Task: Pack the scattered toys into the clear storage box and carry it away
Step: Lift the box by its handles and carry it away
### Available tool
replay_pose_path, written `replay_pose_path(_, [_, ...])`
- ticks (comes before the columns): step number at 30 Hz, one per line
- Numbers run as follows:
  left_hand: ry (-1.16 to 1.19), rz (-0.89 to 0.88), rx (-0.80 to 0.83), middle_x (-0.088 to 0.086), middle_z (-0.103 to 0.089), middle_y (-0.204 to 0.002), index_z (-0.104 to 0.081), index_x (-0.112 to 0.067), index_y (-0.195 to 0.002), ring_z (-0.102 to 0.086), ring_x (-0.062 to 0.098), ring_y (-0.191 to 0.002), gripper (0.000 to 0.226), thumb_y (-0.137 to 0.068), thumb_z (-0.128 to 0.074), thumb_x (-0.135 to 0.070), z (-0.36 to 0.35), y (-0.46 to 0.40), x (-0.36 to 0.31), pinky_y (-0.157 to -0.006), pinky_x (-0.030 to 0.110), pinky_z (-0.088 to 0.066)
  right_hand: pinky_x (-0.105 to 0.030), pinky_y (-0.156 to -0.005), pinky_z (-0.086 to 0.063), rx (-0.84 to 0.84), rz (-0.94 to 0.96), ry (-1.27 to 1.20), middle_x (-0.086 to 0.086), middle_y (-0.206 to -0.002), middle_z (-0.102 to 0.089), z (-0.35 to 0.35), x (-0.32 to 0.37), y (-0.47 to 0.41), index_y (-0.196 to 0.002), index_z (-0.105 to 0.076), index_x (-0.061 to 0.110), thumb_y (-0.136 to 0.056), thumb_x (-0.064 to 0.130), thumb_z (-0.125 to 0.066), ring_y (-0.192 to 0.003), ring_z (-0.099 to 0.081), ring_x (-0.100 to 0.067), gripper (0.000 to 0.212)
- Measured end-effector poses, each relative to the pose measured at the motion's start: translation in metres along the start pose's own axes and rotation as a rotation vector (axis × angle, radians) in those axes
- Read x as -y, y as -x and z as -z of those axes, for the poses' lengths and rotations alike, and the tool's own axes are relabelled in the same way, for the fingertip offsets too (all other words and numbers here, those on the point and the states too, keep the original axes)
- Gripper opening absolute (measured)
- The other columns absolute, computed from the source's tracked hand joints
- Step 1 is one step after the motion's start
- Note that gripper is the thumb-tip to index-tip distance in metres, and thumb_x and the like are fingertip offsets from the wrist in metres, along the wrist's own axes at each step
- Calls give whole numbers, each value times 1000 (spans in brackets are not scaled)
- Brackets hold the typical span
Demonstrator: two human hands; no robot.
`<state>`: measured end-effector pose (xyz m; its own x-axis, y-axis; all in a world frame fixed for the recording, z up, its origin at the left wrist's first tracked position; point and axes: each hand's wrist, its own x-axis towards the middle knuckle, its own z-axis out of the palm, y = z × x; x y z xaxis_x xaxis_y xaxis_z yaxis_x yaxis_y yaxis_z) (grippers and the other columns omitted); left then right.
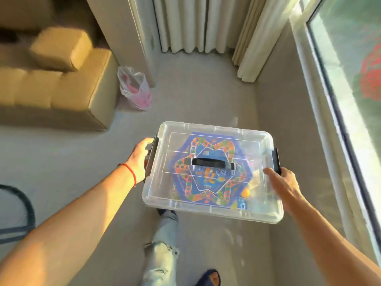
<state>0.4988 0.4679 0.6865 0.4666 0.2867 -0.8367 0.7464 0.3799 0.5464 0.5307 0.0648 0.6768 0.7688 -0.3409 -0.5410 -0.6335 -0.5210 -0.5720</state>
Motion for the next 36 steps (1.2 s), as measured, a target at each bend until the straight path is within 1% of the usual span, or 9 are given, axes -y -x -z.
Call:
replay_pose_path(3, [13, 10, 73, 4, -54, -66, -60, -14, -80, -49, 22, -52, 45, -74, -61, -58, 16, -5, -73, -55, 28, -43, -41, -65, -52, -17, 43, 16, -8, -67, -58, -12, 91, -20, -76, -60, 9, -73, 43, -66, -63, -54, -30, 35])
replay_pose_path(6, [1, 1, 99, 5, -56, -74, -60, -12, -89, -53, 22, -55, 46, -80, -57, -58, 28, -35, -158, -55, 28, -45, -42, -67, -54, -27, 63, 39, -11, -73, -65, -33, 173, -44, -80, -62, 9, -74, 45, -66, -67, -61, -32, 36])
replay_pose_path(13, [-30, -91, 58, 8, -62, -94, -61, -22, -87, -60, 26, -83, 38, -74, -64, -58, 29, -111, -321, -79, 41, -53, -50, -70, -58, -9, 85, 16, -15, -78, -69, -79, 324, -130, -83, -65, 9, -58, 52, -64, -69, -65, -35, 51])
replay_pose_path(19, [-52, -54, -25, 10, -63, -103, -60, -18, -98, -61, 29, -96, 46, -75, -64, -58, -11, -192, -445, -95, 50, -50, -42, -66, -54, 102, 95, 7, -15, -82, -68, -112, 453, -272, -84, -63, 7, -69, 49, -65, -69, -63, -33, 45])
replay_pose_path(26, [143, 59, -134, 10, -64, -93, -62, -15, -91, -61, 29, -87, 42, -76, -63, -54, -76, -271, -561, -83, 41, -52, -31, -60, -47, 200, 175, 131, -15, -93, -68, -124, 640, -435, -102, -64, 6, -79, 46, -67, -71, -61, -29, 46])
replay_pose_path(30, [203, 84, -181, 8, -58, -69, -56, -14, -83, -55, 23, -54, 40, -76, -64, -52, -93, -313, -642, -61, 33, -46, -28, -54, -41, 186, 288, 241, -17, -90, -67, -132, 765, -506, -96, -66, 7, -72, 54, -62, -73, -61, -30, 53])
replay_pose_path(31, [177, 108, -185, 9, -60, -77, -57, -12, -90, -58, 25, -63, 50, -69, -65, -57, -93, -331, -661, -69, 38, -49, -29, -54, -40, 182, 322, 273, -17, -86, -66, -139, 795, -523, -94, -67, 7, -67, 58, -59, -74, -61, -30, 58])
replay_pose_path(33, [104, 186, -119, 13, -59, -123, -53, -12, -127, -58, 32, -106, 89, -57, -64, -66, -91, -366, -697, -95, 59, -39, -30, -55, -40, 182, 364, 324, -15, -77, -64, -159, 851, -556, -91, -70, 4, -66, 59, -57, -74, -61, -32, 62])
replay_pose_path(36, [112, 272, -8, 7, -23, -161, -24, -20, -154, -24, 33, -146, 101, -69, -61, -61, -95, -419, -750, -108, 71, -18, -32, -60, -40, 151, 404, 449, -17, -77, -62, -193, 911, -604, -99, -68, 0, -80, 53, -61, -76, -60, -33, 56])
